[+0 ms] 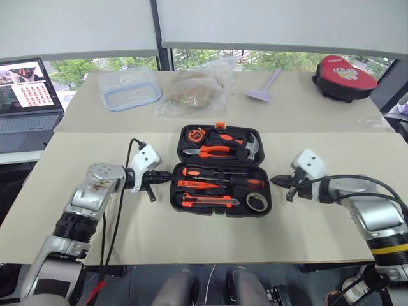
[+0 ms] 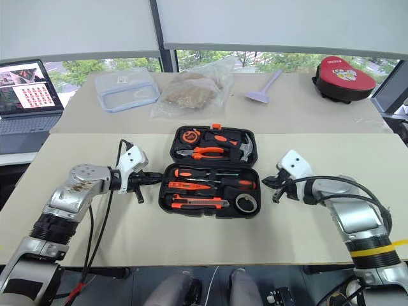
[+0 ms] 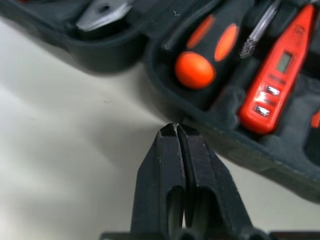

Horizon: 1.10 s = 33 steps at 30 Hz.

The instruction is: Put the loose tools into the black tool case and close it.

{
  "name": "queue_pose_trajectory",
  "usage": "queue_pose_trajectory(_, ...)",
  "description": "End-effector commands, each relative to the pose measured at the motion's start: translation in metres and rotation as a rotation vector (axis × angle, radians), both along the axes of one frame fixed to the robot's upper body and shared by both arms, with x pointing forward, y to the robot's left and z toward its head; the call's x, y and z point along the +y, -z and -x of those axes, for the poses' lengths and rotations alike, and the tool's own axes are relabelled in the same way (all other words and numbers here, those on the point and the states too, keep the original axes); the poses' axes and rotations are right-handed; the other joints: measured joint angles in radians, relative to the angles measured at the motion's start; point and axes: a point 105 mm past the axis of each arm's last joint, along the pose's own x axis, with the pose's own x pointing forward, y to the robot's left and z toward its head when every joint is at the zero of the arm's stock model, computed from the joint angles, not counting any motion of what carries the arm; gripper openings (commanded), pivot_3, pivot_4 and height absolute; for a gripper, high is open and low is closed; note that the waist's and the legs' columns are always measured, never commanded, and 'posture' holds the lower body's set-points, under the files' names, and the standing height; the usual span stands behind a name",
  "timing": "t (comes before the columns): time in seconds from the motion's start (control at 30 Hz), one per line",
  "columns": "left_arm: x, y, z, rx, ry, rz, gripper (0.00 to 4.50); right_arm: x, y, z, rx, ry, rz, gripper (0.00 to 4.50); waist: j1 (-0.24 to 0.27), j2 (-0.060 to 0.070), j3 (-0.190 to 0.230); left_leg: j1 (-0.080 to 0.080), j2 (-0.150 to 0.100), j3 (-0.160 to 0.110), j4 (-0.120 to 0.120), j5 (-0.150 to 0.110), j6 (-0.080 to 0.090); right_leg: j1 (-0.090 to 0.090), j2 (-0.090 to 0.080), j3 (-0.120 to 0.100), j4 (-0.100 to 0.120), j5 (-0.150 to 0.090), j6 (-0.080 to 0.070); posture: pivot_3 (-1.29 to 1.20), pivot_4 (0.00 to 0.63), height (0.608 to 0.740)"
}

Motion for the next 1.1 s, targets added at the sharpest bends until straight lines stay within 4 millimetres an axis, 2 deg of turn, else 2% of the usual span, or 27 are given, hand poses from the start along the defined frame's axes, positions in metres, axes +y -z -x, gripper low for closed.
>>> queue_pose_trajectory(0.03,-0.028,-0.014,0.027,-0.002,0.193,0.073,0.03,0.022,-0.018,0.018,-0.066,-0.219,-0.007,0.00,-0.001,0.000,0.000,-0.001,0.000,0.000,0.000,0.000,0.000,-0.001,0.000,0.000,0.000,0.000,0.000,0.00,0.150,0.722)
queue_pose_trajectory(0.1,-0.033,-0.014,0.040,0.025,0.252,0.090,0.03,0.026,-0.019,0.031,-0.060,-0.302,-0.003,0.00,-0.002,0.000,0.000,-0.001,0.000,0.000,0.000,0.000,0.000,-0.001,0.000,0.000,0.000,0.000,0.000,0.00,0.150,0.722)
queue_pose_trajectory(0.27,-0.031,-0.008,0.065,0.071,0.335,0.062,0.03,0.020,-0.015,0.053,-0.030,-0.367,0.051,0.00,-0.002,0.000,0.000,-0.003,0.000,0.000,-0.001,0.000,0.000,-0.004,0.000,0.000,0.000,0.000,0.000,0.00,0.150,0.722)
queue_pose_trajectory(0.53,-0.022,0.006,0.085,0.107,0.366,0.002,0.03,0.011,-0.013,0.077,-0.013,-0.341,0.065,0.00,-0.002,0.000,0.000,-0.004,0.000,0.000,0.000,0.000,0.000,-0.005,0.000,0.001,0.000,0.000,0.000,0.00,0.150,0.722)
queue_pose_trajectory(0.63,-0.012,0.013,0.084,0.107,0.308,-0.029,0.03,-0.001,-0.007,0.079,-0.013,-0.268,0.101,0.00,-0.003,0.000,0.000,-0.004,0.001,0.001,-0.001,0.000,0.000,-0.005,0.000,0.001,0.000,0.000,0.000,0.00,0.150,0.722)
queue_pose_trajectory(0.73,0.016,0.017,0.075,0.109,0.165,-0.067,0.03,-0.023,-0.010,0.077,-0.006,-0.131,0.124,0.00,-0.002,0.001,0.000,-0.004,0.001,0.001,-0.001,0.000,0.000,-0.005,0.000,0.001,0.000,0.000,0.000,0.00,0.150,0.722)
queue_pose_trajectory(0.83,0.042,0.005,0.058,0.119,0.002,-0.023,0.70,-0.041,-0.024,0.070,-0.001,0.016,0.068,0.76,-0.001,0.001,0.000,-0.003,0.001,0.001,0.000,0.000,0.000,-0.004,0.000,0.001,0.000,0.000,0.000,0.00,0.150,0.722)
queue_pose_trajectory(0.9,0.049,-0.006,0.050,0.136,-0.063,0.032,1.45,-0.048,-0.033,0.064,-0.003,0.092,0.006,1.43,-0.001,0.001,0.000,-0.001,0.001,0.000,-0.001,0.000,0.000,-0.002,0.000,0.001,0.000,0.000,0.000,0.00,0.150,0.722)
queue_pose_trajectory(1.0,0.048,-0.027,0.024,0.186,-0.184,0.171,2.46,-0.047,-0.050,0.044,0.003,0.203,-0.144,2.37,-0.001,0.000,0.000,0.003,0.002,0.000,0.000,0.000,-0.001,0.003,0.001,0.000,0.000,0.000,-0.001,0.00,0.150,0.722)
queue_pose_trajectory(1.03,0.045,-0.032,0.016,0.205,-0.214,0.209,2.97,-0.045,-0.056,0.037,0.008,0.232,-0.192,2.84,0.001,0.000,0.000,0.003,0.002,0.000,0.000,0.000,-0.001,0.004,0.001,0.000,0.000,0.000,-0.001,0.00,0.150,0.722)
queue_pose_trajectory(1.1,0.034,-0.041,0.000,0.255,-0.256,0.275,3.68,-0.038,-0.062,0.021,0.028,0.281,-0.271,3.51,0.006,0.000,0.000,0.004,0.001,0.000,0.001,0.000,-0.001,0.005,0.001,-0.001,0.000,0.001,-0.001,0.00,0.150,0.722)
